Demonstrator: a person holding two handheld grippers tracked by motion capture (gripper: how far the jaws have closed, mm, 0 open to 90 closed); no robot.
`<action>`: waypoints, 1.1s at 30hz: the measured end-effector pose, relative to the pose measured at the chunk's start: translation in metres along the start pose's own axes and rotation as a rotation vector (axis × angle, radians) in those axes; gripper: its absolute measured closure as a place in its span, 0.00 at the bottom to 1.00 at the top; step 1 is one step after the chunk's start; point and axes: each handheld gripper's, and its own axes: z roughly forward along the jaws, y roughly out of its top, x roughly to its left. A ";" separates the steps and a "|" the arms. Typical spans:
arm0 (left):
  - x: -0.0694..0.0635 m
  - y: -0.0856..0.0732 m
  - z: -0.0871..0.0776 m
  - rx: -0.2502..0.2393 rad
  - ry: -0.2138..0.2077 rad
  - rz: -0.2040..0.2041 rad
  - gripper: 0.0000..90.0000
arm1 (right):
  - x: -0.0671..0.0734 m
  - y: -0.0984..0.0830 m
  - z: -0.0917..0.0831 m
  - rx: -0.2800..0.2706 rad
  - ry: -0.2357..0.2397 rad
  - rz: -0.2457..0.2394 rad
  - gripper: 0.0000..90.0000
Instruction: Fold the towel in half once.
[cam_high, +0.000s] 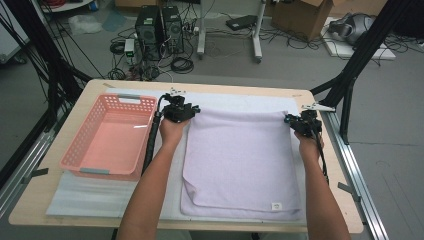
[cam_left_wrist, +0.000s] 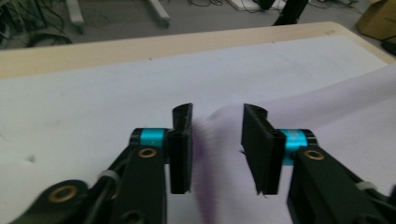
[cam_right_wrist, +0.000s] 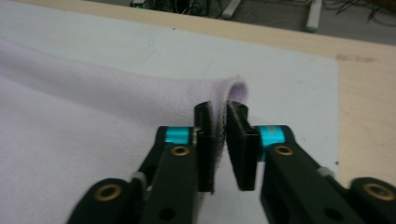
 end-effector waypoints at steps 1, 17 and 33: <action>-0.002 -0.001 0.000 0.016 -0.011 0.006 0.64 | 0.000 0.000 -0.001 0.006 -0.004 0.003 0.79; -0.032 -0.028 -0.032 -0.030 -0.102 0.036 0.57 | 0.006 -0.009 -0.052 0.032 0.049 -0.006 0.70; -0.056 -0.074 -0.081 -0.033 -0.156 0.056 0.56 | 0.036 -0.054 -0.108 0.059 0.094 -0.044 0.69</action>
